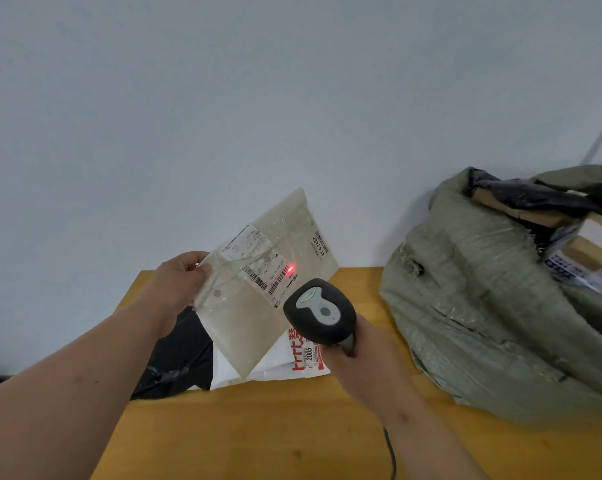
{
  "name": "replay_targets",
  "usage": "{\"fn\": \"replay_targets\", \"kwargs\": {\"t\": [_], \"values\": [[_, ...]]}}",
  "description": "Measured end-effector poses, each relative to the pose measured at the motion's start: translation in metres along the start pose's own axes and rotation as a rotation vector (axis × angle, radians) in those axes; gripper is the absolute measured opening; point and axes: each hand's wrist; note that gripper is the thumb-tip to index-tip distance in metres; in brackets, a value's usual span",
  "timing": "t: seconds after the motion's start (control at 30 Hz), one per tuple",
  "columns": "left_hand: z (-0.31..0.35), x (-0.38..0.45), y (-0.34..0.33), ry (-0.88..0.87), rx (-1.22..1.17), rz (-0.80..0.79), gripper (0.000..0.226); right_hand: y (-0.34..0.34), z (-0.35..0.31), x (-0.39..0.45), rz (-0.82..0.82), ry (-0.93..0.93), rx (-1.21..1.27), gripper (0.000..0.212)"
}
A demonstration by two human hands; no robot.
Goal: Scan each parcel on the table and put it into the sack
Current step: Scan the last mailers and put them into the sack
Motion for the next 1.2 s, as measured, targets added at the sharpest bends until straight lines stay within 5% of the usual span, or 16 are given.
{"fn": "replay_targets", "kwargs": {"t": [0.47,0.77,1.2], "values": [[0.029,0.000,0.008,-0.201,0.011,-0.073,0.022,-0.021,-0.019,-0.018,0.149,-0.103,0.084,0.010],[0.101,-0.019,-0.052,-0.552,-0.031,0.048,0.039,0.018,-0.013,-0.042,0.337,-0.092,0.243,0.006],[0.227,-0.028,-0.223,-1.301,0.294,0.124,0.034,0.174,0.021,-0.050,0.609,0.017,0.477,0.009]]}}
Point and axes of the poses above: each hand's wrist, its own x-axis towards the middle knuckle, its own y-axis out of the back of the hand, z = x × y, and after that the axes turned 6 degrees about -y, right-handed
